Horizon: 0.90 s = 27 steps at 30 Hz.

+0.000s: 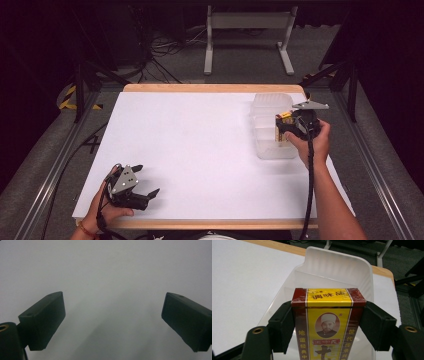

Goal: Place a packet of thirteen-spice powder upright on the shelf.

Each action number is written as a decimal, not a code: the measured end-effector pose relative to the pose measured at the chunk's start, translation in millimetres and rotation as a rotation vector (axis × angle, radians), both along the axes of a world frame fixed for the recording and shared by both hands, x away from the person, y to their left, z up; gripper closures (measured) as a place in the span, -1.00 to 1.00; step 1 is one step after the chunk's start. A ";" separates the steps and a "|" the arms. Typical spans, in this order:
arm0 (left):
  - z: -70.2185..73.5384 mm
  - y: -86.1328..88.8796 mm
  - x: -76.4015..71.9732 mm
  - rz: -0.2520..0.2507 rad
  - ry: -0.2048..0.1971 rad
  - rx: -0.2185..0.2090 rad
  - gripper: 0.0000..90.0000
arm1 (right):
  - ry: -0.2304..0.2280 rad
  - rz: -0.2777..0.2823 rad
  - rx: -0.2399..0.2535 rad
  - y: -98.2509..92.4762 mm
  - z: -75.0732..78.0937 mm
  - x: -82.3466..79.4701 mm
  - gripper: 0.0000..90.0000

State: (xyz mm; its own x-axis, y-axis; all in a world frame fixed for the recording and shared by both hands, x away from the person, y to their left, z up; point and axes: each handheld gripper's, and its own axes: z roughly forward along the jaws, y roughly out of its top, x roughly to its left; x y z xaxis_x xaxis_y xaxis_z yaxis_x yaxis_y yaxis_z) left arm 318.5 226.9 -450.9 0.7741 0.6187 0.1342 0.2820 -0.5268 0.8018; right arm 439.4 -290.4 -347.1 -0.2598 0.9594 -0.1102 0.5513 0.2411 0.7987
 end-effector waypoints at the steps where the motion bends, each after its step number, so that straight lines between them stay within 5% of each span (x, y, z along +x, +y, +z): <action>1: -0.1 -0.1 0.1 0.000 0.000 0.000 -0.87 | 0.000 0.001 0.001 -0.1 0.1 -0.5 -0.28; 22: 0.1 0.2 0.0 0.000 -0.002 0.000 -0.87 | -0.025 0.032 -0.068 6.7 -4.1 -10.1 -0.28; 25: 0.3 0.6 0.0 0.002 -0.001 -0.002 -0.87 | -0.030 0.042 -0.055 6.5 -4.5 -14.0 -0.28; 27: 0.6 0.6 0.0 0.001 -0.003 -0.001 -0.87 | -0.015 0.058 0.008 5.7 -4.8 -16.2 -0.28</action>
State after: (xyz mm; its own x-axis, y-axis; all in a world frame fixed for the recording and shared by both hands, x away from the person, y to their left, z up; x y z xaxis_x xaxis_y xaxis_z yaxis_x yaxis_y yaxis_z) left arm 318.5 227.5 -450.3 0.7728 0.6199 0.1360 0.2800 -0.5253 0.8035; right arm 423.2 -284.7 -352.0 -0.3137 0.9435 -0.1069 0.5247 0.2660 0.8086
